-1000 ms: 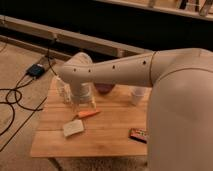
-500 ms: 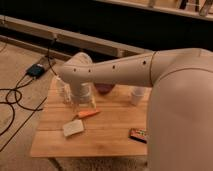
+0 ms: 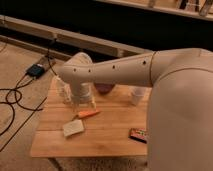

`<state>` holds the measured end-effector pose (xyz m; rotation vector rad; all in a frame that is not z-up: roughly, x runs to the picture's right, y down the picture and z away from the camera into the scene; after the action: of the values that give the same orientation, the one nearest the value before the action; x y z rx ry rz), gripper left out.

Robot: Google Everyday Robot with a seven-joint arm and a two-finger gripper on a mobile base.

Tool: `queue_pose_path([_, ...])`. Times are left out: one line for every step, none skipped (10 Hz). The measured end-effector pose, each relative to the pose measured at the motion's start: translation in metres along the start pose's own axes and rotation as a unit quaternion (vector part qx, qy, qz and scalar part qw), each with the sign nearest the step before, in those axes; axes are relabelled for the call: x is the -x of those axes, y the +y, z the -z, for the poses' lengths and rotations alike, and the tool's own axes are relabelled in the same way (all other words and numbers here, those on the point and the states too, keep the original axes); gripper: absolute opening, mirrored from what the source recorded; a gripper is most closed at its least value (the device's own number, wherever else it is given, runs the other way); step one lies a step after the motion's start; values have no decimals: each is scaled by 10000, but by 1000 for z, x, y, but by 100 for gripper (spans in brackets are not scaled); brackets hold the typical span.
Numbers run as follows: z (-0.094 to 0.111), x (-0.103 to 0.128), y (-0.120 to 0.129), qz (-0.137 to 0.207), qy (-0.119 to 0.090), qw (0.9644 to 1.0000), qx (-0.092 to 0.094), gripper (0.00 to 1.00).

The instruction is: Place the pepper in the ceramic bowl

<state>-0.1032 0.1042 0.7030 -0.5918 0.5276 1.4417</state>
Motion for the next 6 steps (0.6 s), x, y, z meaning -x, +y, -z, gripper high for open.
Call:
queue_pose_path([0, 0, 0, 5, 0, 10000, 0, 65])
queue_pose_path([-1, 1, 0, 37, 3, 10000, -2, 65])
queue_pose_path([-5, 3, -1, 151, 27, 9999, -7, 65])
queue_pose_path([-12, 7, -3, 352, 66, 9994, -17, 65])
queue_pose_path([-27, 15, -9, 586, 138, 9982, -29, 65])
queue_pose_path([-36, 21, -13, 670, 179, 9976, -29, 65])
